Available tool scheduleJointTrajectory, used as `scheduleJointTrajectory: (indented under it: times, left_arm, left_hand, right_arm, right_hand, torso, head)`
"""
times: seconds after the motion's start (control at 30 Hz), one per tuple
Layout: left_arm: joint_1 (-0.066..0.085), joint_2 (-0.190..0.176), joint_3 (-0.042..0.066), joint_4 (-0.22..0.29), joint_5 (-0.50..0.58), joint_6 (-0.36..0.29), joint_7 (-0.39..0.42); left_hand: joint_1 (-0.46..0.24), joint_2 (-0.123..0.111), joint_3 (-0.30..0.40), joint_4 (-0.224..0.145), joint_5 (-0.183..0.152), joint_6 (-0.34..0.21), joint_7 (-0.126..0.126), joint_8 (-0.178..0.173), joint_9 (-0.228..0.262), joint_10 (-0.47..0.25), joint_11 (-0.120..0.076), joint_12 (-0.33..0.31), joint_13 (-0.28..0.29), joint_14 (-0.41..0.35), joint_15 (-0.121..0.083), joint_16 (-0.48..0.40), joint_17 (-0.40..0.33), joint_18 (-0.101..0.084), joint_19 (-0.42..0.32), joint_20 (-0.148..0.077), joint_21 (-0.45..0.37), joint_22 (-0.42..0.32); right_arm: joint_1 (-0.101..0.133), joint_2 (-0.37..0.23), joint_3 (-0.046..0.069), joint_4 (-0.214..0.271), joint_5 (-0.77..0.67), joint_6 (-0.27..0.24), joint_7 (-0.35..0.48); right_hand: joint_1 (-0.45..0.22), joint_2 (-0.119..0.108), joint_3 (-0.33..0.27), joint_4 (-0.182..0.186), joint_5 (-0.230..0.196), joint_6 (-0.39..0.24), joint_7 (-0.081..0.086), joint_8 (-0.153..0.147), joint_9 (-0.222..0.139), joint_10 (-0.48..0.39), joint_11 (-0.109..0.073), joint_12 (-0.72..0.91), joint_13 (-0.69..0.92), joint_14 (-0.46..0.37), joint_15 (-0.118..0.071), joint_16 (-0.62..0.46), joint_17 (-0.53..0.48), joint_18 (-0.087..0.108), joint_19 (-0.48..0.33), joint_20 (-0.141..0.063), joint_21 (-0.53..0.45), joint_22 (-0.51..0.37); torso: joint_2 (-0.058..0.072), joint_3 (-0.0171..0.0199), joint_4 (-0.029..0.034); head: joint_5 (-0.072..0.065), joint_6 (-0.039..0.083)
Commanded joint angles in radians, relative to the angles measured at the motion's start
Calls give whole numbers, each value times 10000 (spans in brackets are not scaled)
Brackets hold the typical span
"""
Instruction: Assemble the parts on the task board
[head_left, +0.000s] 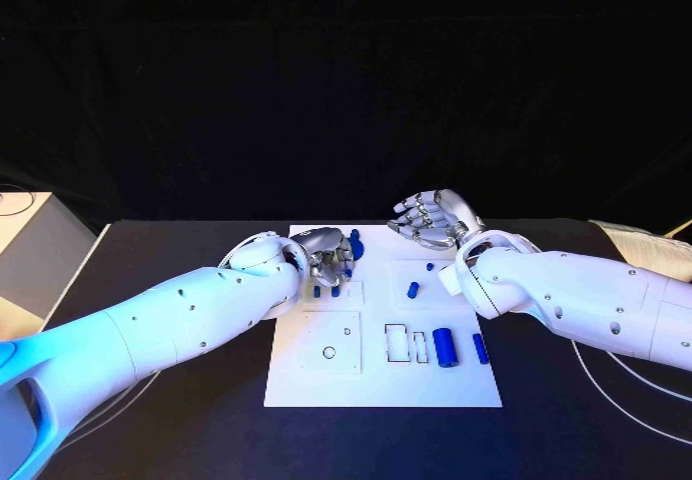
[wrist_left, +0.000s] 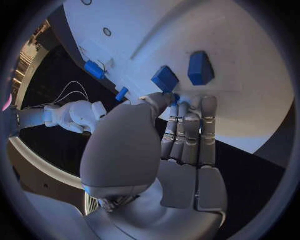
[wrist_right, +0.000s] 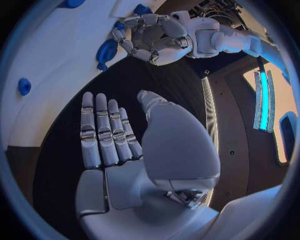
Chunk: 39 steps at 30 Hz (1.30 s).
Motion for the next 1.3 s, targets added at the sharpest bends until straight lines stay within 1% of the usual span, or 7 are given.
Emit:
scheduleJointTrajectory:
  times: [0.03,0.37,0.47,0.57,0.77,1.03,1.3]
  left_arm:
    - [-1,56,-2,-23,-51,214,-64]
    - [-1,125,-8,-84,-21,403,-123]
    - [-1,132,-8,-82,19,351,-73]
    - [-1,139,-9,-82,48,257,1]
    - [-2,136,-10,-96,156,27,186]
    - [-4,88,-8,-70,398,-496,434]
    - [-9,-101,11,89,1060,-711,465]
  left_hand:
    - [34,10,62,13,28,88,-15,-65,-12,63,-4,42,-13,49,-1,47,30,87,50,7,38,41]
    - [-65,3,239,-45,11,176,18,-201,-105,212,-28,-59,-130,116,-22,175,53,57,118,-16,205,231]
    - [-81,48,336,-98,6,394,-15,-168,-99,393,-72,-112,-190,274,-55,292,234,16,278,-37,381,470]
    - [-50,201,600,-279,-23,840,-112,-127,-46,923,-213,-309,-338,765,-180,571,777,-79,673,-139,803,1012]
    - [-74,379,879,-650,-44,1383,-223,-168,64,1681,-394,-678,-506,1256,-354,792,1263,-181,1058,-302,1258,1580]
    - [-296,432,1016,-858,-48,1588,-227,-362,128,2030,-405,-1169,-645,1424,-381,832,1339,-218,1179,-359,1433,1784]
    - [-475,420,999,-881,-61,1630,-202,-472,159,2145,-374,-1437,-716,1460,-353,835,1334,-219,1168,-336,1423,1773]
  right_arm:
    - [1,13,2,19,-37,110,144]
    - [1,16,2,34,-37,120,146]
    - [1,19,2,34,-36,126,145]
    - [1,22,3,32,-36,130,145]
    - [1,23,3,29,-36,137,145]
    - [1,24,3,24,-35,142,145]
    - [1,22,3,19,-35,151,147]
  right_hand:
    - [92,-44,29,-8,39,-74,377,59,-15,18,79,-48,-8,30,52,-24,-9,63,-61,19,9,-9]
    - [92,-44,29,-8,39,-74,377,59,-15,18,79,-48,-8,30,52,-24,-9,63,-61,19,9,-9]
    - [92,-44,29,-8,39,-74,377,59,-15,18,79,-48,-8,30,52,-24,-9,63,-61,19,9,-9]
    - [87,-48,32,-4,39,-73,378,62,-20,20,80,-49,-28,34,53,-33,-24,63,-61,20,10,-23]
    - [87,-48,32,-4,39,-73,378,62,-20,20,80,-49,-28,34,53,-33,-24,63,-61,20,10,-23]
    - [87,-48,32,-4,39,-73,378,62,-20,20,80,-49,-28,34,53,-33,-24,63,-61,20,10,-23]
    - [87,-48,32,-4,39,-73,378,62,-20,20,80,-49,-28,34,53,-33,-24,63,-61,20,10,-23]
  torso:
    - [0,3,2]
    - [-4,9,4]
    - [-7,12,-2]
    - [-6,10,-3]
    - [-7,10,3]
    - [-2,6,-4]
    - [5,1,-11]
  head:
    - [5,-7]
    - [7,-26]
    - [12,-21]
    - [9,-18]
    - [7,-19]
    - [5,2]
    - [-5,11]
